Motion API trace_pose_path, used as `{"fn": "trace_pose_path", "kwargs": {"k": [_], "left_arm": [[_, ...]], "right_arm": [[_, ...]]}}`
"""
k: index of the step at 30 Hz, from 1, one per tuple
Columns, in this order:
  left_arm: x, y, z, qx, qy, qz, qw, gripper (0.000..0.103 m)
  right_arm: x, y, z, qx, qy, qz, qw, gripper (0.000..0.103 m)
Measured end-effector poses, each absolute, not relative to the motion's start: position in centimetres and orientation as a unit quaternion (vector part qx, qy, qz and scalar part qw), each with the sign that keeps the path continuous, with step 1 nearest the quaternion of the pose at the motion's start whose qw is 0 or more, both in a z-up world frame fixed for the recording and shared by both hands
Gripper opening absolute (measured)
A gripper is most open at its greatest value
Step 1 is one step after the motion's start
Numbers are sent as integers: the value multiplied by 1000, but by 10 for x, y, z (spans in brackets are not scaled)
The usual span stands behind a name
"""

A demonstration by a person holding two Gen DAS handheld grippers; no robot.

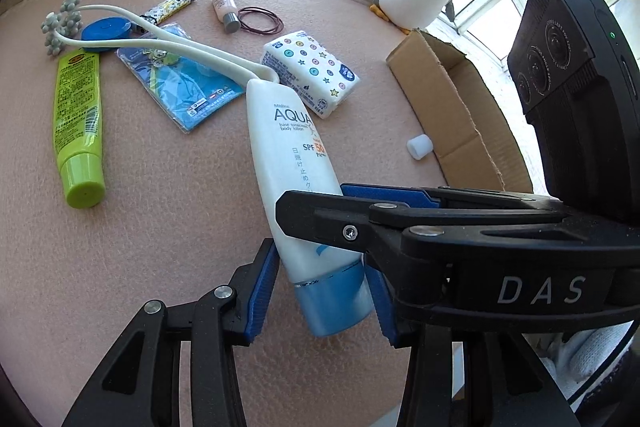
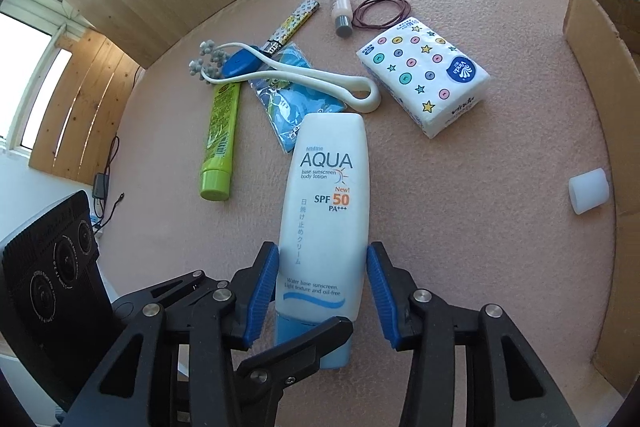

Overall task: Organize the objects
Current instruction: 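Close the left tool on the AQUA tube and lift it, then carry the AQUA tube into the cardboard box and open the left tool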

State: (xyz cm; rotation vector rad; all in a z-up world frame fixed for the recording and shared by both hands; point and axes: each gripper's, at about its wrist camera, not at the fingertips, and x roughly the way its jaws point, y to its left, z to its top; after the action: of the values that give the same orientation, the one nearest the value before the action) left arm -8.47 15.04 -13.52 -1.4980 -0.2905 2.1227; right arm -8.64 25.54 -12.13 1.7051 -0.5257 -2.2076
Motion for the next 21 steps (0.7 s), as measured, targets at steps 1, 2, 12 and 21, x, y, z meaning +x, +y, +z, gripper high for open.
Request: {"fn": "trace_pose_path", "kwargs": {"k": [1, 2, 12, 21], "left_arm": [[-85, 155, -130, -548, -106, 786, 265, 48], [-85, 161, -124, -543, -104, 788, 270, 48], [-95, 272, -71, -495, -80, 791, 349, 48], [-103, 371, -60, -480, -47, 778, 404, 48]], "right_arm": [[-84, 262, -116, 588, -187, -773, 148, 42], [-82, 270, -110, 583, -191, -777, 145, 42], [-55, 368, -49, 520, -205, -826, 75, 42], [-38, 449, -33, 496, -223, -839, 10, 42]]}}
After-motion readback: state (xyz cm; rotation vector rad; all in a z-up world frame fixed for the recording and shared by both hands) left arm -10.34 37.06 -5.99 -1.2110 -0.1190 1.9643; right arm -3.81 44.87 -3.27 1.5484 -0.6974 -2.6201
